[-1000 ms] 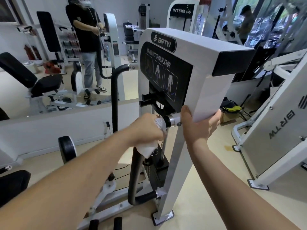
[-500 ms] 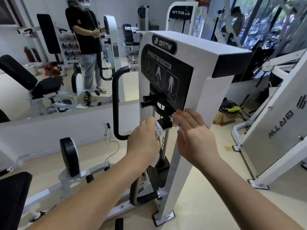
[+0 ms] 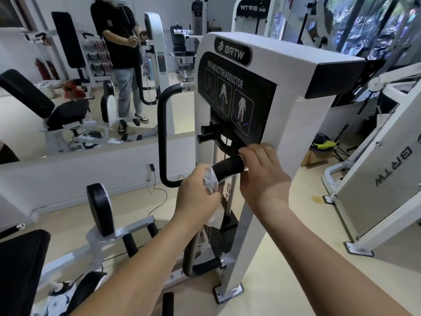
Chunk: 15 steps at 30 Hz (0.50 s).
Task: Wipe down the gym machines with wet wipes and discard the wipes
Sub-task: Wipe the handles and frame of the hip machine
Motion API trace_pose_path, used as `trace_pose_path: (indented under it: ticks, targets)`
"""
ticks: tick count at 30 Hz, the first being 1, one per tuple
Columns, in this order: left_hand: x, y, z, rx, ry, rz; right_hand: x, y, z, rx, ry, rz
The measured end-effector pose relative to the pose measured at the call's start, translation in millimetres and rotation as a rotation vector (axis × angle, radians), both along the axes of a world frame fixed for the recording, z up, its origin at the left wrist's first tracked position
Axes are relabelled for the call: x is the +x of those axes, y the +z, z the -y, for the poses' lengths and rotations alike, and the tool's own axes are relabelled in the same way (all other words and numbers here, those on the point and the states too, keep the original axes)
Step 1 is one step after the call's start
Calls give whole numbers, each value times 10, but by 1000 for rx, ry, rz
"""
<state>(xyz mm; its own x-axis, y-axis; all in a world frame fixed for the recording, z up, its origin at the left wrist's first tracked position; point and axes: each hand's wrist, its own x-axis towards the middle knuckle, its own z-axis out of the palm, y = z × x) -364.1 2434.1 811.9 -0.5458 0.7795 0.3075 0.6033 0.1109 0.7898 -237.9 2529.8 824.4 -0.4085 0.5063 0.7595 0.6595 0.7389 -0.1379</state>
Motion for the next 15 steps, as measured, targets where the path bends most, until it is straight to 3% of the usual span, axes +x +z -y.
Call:
trace_pose_path:
  ticks: [2,5,11,15]
  targets:
    - [41,-62,19,17,38,68,21,-44,7,12,19,-25]
    - [58,42,-44,-44,99,-16,5,-70,-4,-11,36,-60]
    - [214,675,-411,-415,-57,-552,-17,-93,-14,-93,25,-73]
    - [333,707,-441,-353,-6,-584,-2,-87,12,-93,49,-85]
